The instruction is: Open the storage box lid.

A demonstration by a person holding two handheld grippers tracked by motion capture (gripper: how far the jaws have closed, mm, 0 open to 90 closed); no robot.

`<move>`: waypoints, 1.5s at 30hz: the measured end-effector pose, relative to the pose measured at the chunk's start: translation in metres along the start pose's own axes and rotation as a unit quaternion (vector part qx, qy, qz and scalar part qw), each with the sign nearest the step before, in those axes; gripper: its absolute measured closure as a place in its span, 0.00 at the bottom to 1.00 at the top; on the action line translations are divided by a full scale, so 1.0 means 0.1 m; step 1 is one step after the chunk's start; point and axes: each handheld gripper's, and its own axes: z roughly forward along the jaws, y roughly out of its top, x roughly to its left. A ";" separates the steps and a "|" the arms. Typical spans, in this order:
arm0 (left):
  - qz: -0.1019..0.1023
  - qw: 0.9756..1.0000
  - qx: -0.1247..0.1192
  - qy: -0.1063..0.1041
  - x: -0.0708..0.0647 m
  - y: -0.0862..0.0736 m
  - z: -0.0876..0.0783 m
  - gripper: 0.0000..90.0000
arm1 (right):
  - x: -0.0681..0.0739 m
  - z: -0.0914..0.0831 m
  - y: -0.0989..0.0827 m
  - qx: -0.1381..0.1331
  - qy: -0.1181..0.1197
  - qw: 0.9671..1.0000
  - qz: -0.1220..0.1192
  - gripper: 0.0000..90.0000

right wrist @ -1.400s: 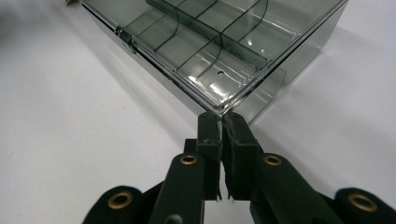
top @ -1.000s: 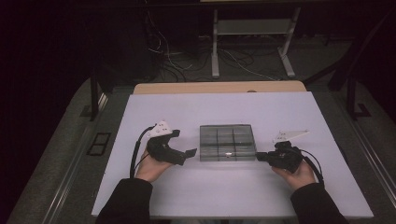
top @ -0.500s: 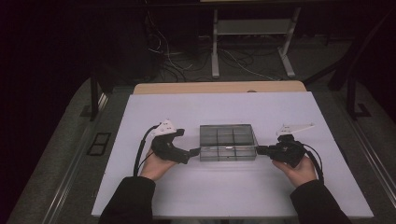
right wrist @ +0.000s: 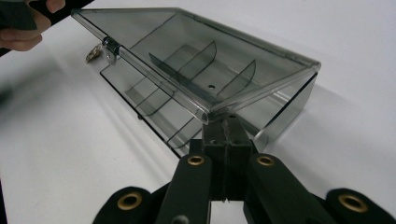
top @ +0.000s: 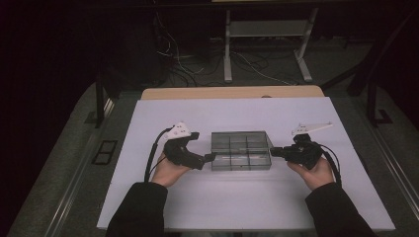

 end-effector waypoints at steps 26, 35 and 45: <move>-0.014 1.000 -0.006 0.000 0.17 0.19 0.20 0.03 | -0.15 0.02 0.38 -0.003 0.002 1.000 0.021 0.99; -0.029 0.999 -0.032 0.006 0.27 0.25 0.19 0.25 | -0.21 0.03 0.48 -0.010 0.005 1.000 0.028 0.99; -0.028 0.999 -0.034 0.003 0.32 0.22 0.24 0.52 | -0.26 0.06 0.55 -0.011 0.004 0.999 0.031 0.99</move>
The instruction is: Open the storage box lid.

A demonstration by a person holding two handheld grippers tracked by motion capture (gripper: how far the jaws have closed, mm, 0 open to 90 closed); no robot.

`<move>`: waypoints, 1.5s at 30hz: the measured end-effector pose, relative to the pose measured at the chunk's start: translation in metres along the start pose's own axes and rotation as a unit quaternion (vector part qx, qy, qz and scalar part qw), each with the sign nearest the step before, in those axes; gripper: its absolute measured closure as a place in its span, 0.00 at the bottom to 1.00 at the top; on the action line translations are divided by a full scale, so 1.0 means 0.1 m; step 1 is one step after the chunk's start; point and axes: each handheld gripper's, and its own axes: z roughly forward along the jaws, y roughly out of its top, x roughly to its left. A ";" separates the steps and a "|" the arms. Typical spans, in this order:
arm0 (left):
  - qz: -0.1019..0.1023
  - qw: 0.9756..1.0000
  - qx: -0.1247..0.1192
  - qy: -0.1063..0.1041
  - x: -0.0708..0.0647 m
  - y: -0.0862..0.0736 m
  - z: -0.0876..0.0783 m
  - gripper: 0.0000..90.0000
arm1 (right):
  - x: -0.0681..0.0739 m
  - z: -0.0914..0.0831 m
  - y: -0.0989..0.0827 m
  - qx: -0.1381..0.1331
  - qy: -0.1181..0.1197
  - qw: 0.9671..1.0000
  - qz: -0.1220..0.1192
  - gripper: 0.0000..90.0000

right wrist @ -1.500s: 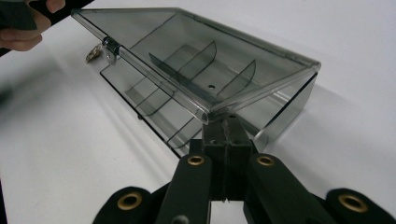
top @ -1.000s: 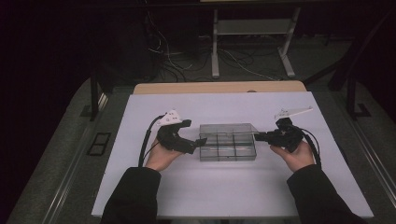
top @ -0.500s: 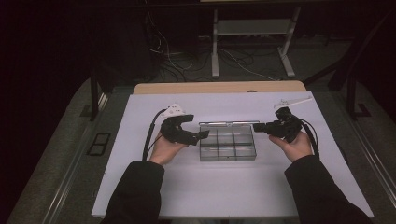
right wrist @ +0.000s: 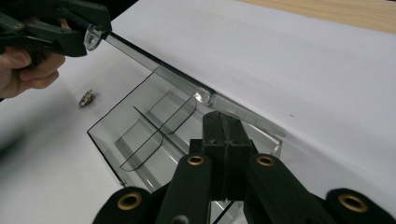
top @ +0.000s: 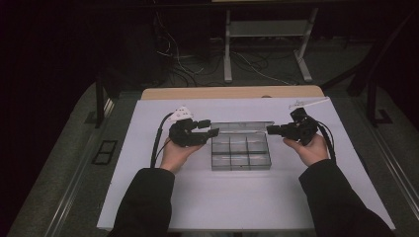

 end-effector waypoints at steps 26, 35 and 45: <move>0.007 0.998 -0.052 0.022 0.09 0.02 0.01 0.74 | -0.07 0.01 -0.06 -0.011 -0.006 1.000 -0.004 0.90; -0.002 0.998 -0.059 0.018 0.12 0.03 0.03 0.74 | -0.13 -0.08 -0.03 -0.041 -0.027 0.999 -0.008 0.74; -0.003 0.998 -0.055 0.017 0.15 0.05 0.07 0.73 | -0.15 -0.07 0.18 -0.061 -0.019 0.997 -0.038 0.69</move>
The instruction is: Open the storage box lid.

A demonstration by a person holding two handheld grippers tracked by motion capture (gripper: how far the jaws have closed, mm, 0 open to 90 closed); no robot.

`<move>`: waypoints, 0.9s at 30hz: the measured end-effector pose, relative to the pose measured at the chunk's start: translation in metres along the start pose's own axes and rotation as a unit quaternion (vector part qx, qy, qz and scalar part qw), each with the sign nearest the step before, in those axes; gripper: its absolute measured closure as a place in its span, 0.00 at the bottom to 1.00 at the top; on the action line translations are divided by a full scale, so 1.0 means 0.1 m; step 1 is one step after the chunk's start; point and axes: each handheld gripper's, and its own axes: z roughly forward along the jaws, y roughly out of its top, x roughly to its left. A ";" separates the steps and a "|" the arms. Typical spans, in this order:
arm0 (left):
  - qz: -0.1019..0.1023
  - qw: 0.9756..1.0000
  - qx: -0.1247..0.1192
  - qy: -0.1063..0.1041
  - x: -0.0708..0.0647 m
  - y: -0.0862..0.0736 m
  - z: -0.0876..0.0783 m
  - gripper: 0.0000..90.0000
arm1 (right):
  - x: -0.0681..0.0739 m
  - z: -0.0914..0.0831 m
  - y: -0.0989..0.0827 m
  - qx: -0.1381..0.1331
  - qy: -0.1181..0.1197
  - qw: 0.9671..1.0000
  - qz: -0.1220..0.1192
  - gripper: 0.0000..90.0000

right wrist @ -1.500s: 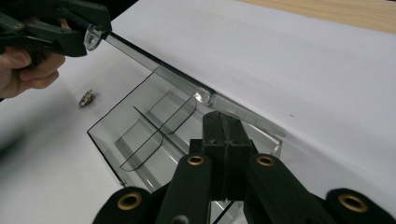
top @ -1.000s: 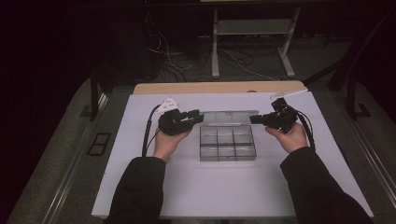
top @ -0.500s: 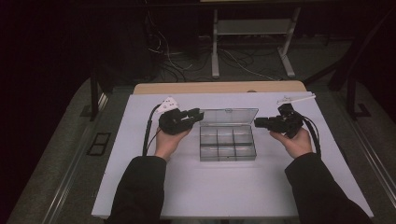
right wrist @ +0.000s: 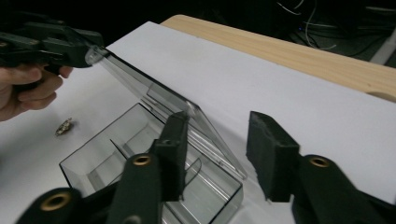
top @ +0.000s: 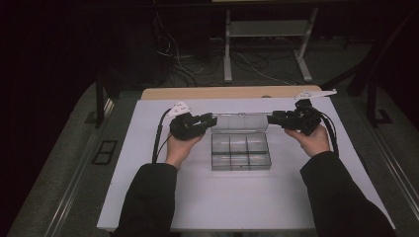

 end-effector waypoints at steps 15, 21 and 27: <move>-0.040 0.999 0.015 0.005 0.15 -0.10 0.10 0.63 | -0.04 0.08 0.13 0.007 -0.001 1.000 -0.006 0.80; -0.054 0.998 0.017 0.007 0.20 -0.15 0.16 0.63 | -0.08 0.13 0.17 0.007 -0.005 1.000 -0.002 0.80; -0.065 0.998 0.010 0.003 0.23 -0.17 0.20 0.72 | -0.11 0.18 0.20 0.005 -0.005 1.000 0.002 0.80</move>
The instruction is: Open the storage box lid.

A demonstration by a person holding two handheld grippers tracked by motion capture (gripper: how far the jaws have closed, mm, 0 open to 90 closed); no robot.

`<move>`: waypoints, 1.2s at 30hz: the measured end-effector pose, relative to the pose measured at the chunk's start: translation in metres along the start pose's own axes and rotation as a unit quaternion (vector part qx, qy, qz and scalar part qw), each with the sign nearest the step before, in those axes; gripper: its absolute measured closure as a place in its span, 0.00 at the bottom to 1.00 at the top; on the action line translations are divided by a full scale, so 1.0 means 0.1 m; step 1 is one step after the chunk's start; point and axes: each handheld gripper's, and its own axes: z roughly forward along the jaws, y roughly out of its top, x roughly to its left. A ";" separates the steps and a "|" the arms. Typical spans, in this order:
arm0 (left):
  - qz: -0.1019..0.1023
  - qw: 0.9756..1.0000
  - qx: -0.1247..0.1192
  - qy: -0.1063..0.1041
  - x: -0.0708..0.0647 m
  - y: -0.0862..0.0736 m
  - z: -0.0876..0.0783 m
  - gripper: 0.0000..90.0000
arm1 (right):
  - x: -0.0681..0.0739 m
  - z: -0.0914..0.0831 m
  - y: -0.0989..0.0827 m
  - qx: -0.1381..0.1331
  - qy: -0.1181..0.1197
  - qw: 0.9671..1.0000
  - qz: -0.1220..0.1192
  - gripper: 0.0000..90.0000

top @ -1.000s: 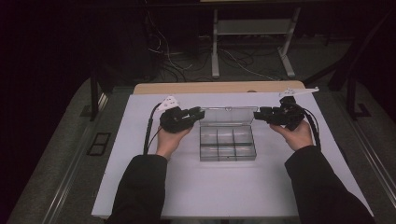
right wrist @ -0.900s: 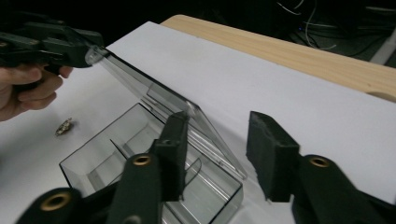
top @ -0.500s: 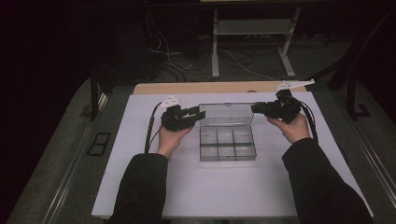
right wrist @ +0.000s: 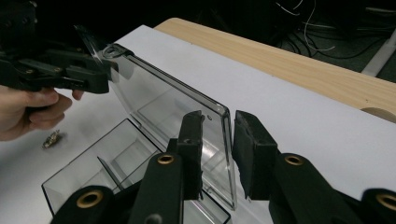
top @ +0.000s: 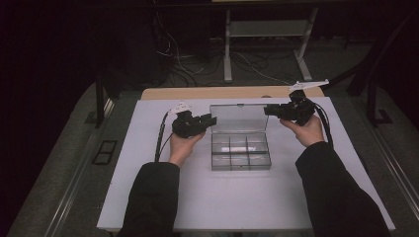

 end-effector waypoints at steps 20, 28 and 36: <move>-0.010 1.000 -0.007 0.011 0.03 -0.02 0.05 0.82 | -0.09 0.20 -0.17 -0.011 0.014 1.000 0.022 0.74; -0.020 1.000 -0.011 0.018 0.04 -0.03 0.07 0.81 | -0.18 0.30 -0.32 -0.025 0.035 0.997 0.057 0.74; -0.026 0.999 -0.010 0.024 0.06 -0.04 0.08 0.82 | -0.22 0.36 -0.40 -0.032 0.036 0.996 0.071 0.76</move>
